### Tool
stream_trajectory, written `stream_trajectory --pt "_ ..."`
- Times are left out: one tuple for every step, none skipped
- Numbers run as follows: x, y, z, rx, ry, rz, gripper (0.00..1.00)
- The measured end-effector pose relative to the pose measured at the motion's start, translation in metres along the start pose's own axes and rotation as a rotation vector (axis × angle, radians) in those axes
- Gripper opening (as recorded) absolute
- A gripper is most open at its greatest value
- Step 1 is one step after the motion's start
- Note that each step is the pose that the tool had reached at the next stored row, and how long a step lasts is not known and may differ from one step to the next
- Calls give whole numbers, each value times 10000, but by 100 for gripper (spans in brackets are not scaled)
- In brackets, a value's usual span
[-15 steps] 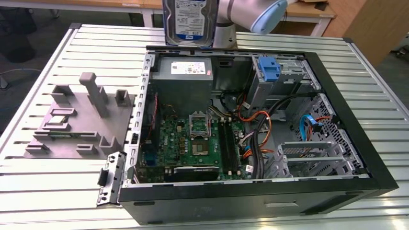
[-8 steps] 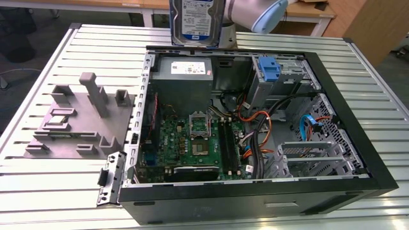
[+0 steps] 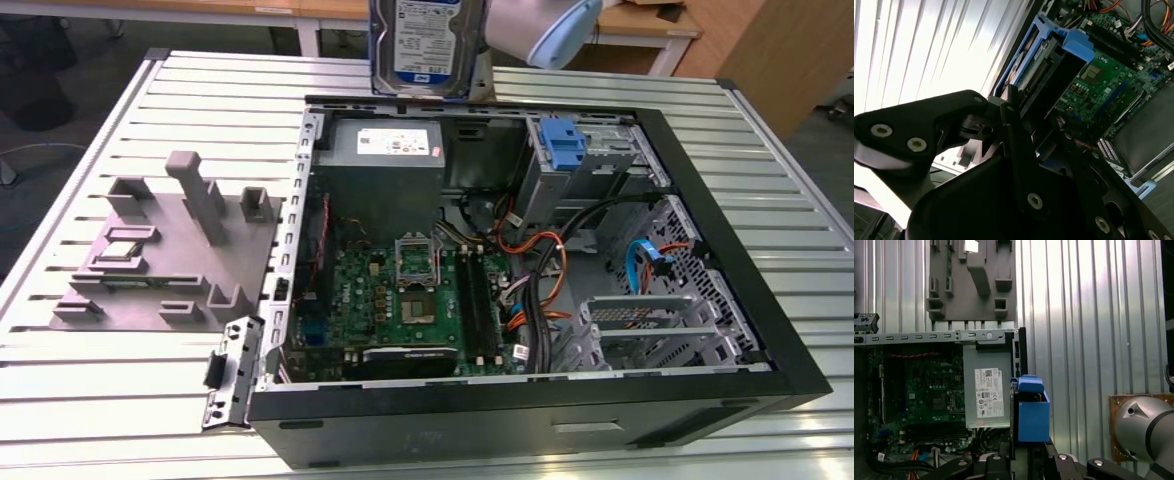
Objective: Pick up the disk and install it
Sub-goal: 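Pick up the disk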
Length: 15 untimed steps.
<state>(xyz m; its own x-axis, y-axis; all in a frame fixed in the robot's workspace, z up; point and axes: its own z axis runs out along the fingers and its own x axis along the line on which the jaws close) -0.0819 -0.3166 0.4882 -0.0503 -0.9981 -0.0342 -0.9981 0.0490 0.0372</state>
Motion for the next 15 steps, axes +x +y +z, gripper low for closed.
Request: stream_trajectory --pt "-3 -17 0 0 0 0 35" --pt "-5 -34 0 -1 0 0 35" --pt "-8 -51 0 0 0 1 35" --pt "-10 -67 -1 0 0 1 35" --pt "-13 -83 -1 0 1 1 35" --pt "-15 -100 -1 0 0 1 35" --pt "-18 -119 -1 0 0 0 35" --pt "-21 -136 -1 0 0 0 35" --pt "-24 -153 -1 -1 0 0 35" --pt "-27 -170 -1 1 0 0 35" --pt "-29 -188 -1 0 1 1 35" --pt "-32 -206 -1 0 0 1 35" --pt "-35 -224 -2 0 0 1 35" --pt "-38 -243 -2 0 0 0 35" --pt "-41 -260 -2 0 0 0 35"
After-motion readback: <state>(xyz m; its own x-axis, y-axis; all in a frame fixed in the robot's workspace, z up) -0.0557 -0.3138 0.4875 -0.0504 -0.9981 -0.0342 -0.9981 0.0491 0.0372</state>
